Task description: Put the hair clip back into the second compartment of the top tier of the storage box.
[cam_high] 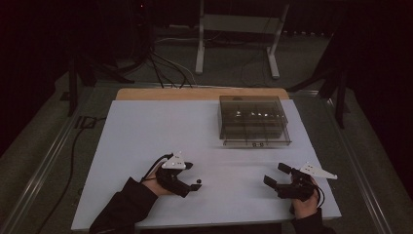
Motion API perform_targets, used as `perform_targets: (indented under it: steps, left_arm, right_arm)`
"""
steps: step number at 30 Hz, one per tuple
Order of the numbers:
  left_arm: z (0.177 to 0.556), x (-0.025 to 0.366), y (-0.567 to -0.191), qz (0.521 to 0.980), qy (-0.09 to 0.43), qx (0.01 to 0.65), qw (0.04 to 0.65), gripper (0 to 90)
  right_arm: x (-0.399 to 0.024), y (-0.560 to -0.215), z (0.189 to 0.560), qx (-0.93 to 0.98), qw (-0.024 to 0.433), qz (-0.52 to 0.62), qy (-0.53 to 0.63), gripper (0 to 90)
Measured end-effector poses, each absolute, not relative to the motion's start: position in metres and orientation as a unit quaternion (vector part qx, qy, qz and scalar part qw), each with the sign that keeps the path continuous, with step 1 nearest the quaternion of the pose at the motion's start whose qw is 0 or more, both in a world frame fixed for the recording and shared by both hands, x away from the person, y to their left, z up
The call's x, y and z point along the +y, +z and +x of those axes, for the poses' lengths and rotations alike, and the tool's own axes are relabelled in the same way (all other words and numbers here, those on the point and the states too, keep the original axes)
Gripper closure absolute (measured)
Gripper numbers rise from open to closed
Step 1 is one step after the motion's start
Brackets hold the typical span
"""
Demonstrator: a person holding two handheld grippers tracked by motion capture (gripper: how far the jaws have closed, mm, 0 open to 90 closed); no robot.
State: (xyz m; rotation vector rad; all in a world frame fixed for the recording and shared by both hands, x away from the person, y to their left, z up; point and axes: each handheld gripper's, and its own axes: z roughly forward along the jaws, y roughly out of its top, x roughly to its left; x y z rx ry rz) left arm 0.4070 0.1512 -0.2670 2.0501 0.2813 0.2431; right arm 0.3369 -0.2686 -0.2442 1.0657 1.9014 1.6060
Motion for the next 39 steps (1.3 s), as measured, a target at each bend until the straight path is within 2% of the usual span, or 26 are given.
perform_targets:
  steps: [4,15,23,39]
  left_arm:
    - [0.407,0.147,-0.271,0.861,0.104,0.106,0.486,17.2]
    - [0.408,0.138,-0.275,0.873,0.124,0.084,0.464,40.1]
    - [0.413,0.132,-0.278,0.879,0.119,0.071,0.455,57.7]
    - [0.416,0.129,-0.277,0.88,0.121,0.069,0.453,79.7]
  right_arm:
    - [-0.269,-0.244,0.337,0.686,0.214,0.384,0.58,0.0]
    - [-0.269,-0.244,0.337,0.686,0.212,0.385,0.58,0.0]
    - [-0.269,-0.245,0.337,0.686,0.21,0.386,0.58,0.0]
    - [-0.27,-0.245,0.336,0.687,0.209,0.386,0.579,0.0]
